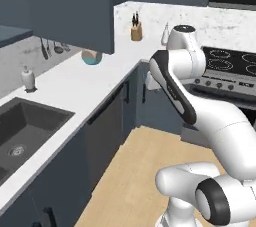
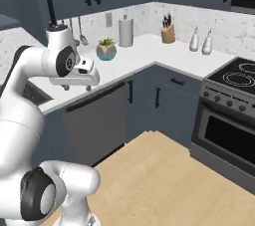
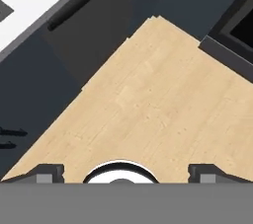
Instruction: Gather all objects into one cabinet and sort the glasses and bowls to opposite sides.
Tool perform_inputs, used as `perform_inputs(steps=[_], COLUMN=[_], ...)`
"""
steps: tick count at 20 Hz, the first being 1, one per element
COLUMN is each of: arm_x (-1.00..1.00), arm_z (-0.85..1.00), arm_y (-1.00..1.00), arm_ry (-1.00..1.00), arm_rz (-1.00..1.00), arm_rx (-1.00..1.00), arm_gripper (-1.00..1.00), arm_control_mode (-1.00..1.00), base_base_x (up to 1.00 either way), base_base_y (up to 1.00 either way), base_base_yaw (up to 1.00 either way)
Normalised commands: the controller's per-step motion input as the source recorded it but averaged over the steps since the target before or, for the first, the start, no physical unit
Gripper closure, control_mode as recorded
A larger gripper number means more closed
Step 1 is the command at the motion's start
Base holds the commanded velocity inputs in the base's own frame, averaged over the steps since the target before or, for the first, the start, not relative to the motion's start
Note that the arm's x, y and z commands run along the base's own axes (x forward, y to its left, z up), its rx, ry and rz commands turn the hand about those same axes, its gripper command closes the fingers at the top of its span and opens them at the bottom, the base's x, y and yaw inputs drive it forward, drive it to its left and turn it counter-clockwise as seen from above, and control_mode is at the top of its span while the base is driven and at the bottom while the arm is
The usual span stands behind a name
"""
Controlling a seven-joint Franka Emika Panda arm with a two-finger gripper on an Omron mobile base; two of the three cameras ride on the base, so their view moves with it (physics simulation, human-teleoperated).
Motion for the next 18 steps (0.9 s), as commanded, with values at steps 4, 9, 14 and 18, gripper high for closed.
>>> perform_inputs(steps=[4, 9, 14, 18], arm_x=[0.0, 0.0, 0.0, 0.0], arm_z=[0.0, 0.0, 0.0, 0.0], arm_y=[0.0, 0.0, 0.0, 0.0], arm_ry=[0.0, 0.0, 0.0, 0.0], arm_rz=[0.0, 0.0, 0.0, 0.0], arm_rx=[0.0, 0.0, 0.0, 0.0], arm_gripper=[-1.0, -1.0, -1.0, -1.0], arm_control_mode=[1.0, 1.0, 1.0, 1.0], base_base_x=[-0.12, -0.05, -0.05, -0.05], base_base_y=[-0.06, -0.05, -0.08, -0.06], base_base_yaw=[-0.57, -0.61, -0.64, -0.65])
